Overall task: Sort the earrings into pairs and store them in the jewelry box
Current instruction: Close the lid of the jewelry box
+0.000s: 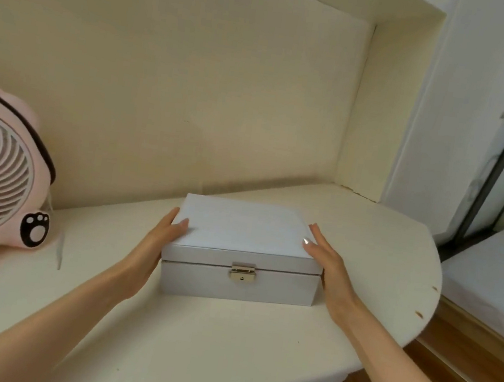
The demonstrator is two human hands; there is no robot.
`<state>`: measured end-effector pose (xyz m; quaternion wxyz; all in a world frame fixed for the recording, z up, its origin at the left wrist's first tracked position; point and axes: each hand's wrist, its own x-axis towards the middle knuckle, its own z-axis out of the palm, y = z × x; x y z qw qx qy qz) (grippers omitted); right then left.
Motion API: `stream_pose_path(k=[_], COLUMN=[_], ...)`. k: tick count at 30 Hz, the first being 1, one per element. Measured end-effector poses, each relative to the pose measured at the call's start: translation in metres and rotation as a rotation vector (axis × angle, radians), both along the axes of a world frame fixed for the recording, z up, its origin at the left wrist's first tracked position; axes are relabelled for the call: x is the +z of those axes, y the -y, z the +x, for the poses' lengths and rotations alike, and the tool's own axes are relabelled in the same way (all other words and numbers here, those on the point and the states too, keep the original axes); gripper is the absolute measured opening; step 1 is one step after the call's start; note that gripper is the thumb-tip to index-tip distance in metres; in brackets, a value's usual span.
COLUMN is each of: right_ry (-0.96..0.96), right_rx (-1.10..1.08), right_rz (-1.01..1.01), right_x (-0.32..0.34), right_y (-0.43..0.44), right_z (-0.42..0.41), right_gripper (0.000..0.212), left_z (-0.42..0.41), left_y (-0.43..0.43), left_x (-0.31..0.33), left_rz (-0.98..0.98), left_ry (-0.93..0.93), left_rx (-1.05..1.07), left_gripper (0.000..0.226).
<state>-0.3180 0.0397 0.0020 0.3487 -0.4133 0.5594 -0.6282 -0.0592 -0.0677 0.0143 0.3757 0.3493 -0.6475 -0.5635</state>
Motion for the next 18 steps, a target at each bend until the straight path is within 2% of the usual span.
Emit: stream_pose_path(k=[2, 6, 8, 11, 13, 15, 18], right_ry=[-0.032, -0.027, -0.043, -0.106, -0.061, -0.017, -0.020], right_rx=[-0.017, -0.051, -0.124, -0.179, -0.153, -0.147, -0.134], right_rz=[0.005, 0.035, 0.056, 0.079, 0.053, 0.073, 0.118], right_x=[-0.001, 0.000, -0.002, -0.014, -0.019, -0.016, -0.008], right_y=[-0.001, -0.005, -0.012, -0.032, -0.040, -0.038, -0.012], right_z=[0.003, 0.010, 0.016, 0.034, 0.048, 0.054, 0.041], right_gripper=[0.053, 0.052, 0.058, 0.064, 0.068, 0.078, 0.088], left_z=[-0.003, -0.003, 0.002, 0.006, 0.005, 0.002, -0.006], left_y=[-0.003, -0.009, -0.014, -0.039, -0.054, -0.053, -0.038], left_x=[-0.004, -0.004, -0.008, -0.020, -0.027, -0.033, -0.030], left_rz=[0.016, 0.049, 0.044, -0.108, -0.269, -0.401, -0.498], left_ry=[0.004, -0.017, 0.015, 0.058, 0.173, 0.297, 0.395], left_rx=[0.026, 0.040, 0.058, 0.106, 0.208, 0.327, 0.402], left_gripper=[0.076, 0.080, 0.085, 0.063, 0.050, 0.044, 0.038])
